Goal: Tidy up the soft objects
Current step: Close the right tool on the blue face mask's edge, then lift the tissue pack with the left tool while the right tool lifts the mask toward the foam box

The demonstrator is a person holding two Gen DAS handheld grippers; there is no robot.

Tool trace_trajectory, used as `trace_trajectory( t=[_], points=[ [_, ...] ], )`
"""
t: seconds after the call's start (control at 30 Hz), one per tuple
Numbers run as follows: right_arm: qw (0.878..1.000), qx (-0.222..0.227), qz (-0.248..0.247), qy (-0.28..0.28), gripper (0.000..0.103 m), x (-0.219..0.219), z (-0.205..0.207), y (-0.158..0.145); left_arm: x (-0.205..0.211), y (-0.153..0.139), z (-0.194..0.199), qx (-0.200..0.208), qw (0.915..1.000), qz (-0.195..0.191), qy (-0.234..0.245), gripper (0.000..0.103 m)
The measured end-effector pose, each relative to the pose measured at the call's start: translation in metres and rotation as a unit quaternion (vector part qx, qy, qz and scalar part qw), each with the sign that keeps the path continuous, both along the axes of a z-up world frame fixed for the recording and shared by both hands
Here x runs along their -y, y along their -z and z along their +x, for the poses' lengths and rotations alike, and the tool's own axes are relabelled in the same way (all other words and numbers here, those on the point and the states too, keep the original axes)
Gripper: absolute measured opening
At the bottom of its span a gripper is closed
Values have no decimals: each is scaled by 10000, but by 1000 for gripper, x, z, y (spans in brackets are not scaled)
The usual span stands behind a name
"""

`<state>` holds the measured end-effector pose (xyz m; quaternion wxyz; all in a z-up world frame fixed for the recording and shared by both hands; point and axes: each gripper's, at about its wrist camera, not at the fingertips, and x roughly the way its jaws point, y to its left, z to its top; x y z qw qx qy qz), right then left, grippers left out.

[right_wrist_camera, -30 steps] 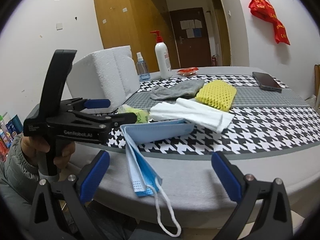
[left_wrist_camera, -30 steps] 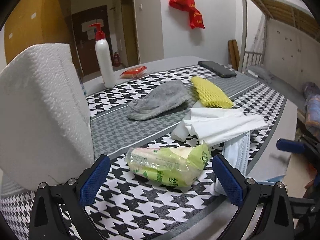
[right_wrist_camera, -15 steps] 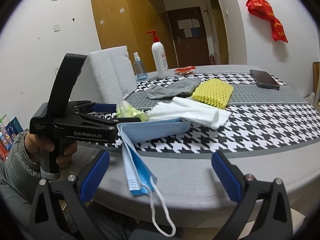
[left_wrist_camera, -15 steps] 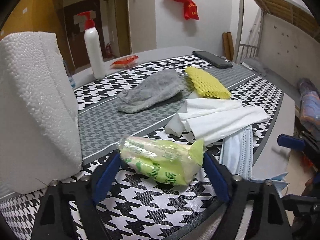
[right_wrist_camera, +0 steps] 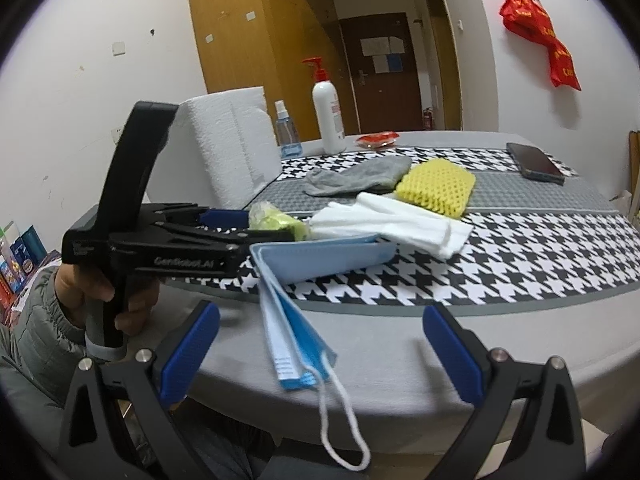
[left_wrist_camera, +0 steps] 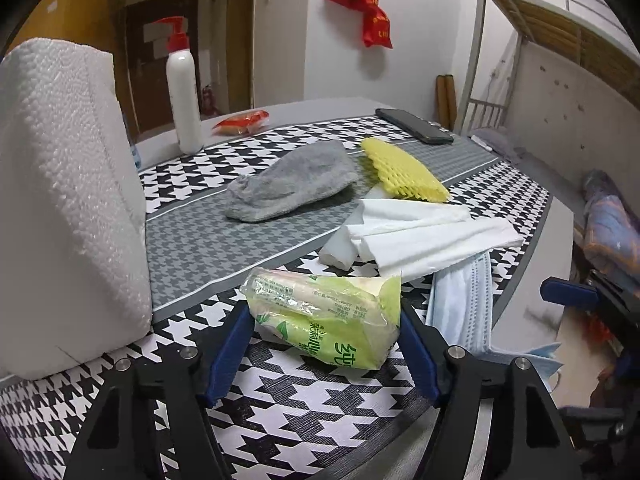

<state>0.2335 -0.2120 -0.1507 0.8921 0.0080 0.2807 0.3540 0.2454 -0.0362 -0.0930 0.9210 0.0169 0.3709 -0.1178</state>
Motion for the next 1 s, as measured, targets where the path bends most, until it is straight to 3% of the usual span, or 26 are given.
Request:
trace_trajectory(
  t=[0.3,0.37,0.5,0.63,0.77,1.0],
  points=[
    [9996,14,-167,-232,99,-15,-3,-3,1,0,1,-7,10000,14,-27,72],
    [9995,5,-271,-183,85,-17,-2,-1,0,-1,0,-7,10000,-5,-52,72],
    [9987,9,-505,-114,68,-22,-3,2,1,-1,0,14,10000,-1,-56,72],
    [9977,-78,-658,-117,37,-25,-1,7,-1,0,1,12,10000,-14,-58,72],
    [9975,-49,-663,-228,16,-28,-6,7,-1,0,1,11,10000,-19,-59,72],
    [9987,-137,-435,-219,11,-23,-6,3,-2,0,0,59,9999,-33,-75,72]
  ],
)
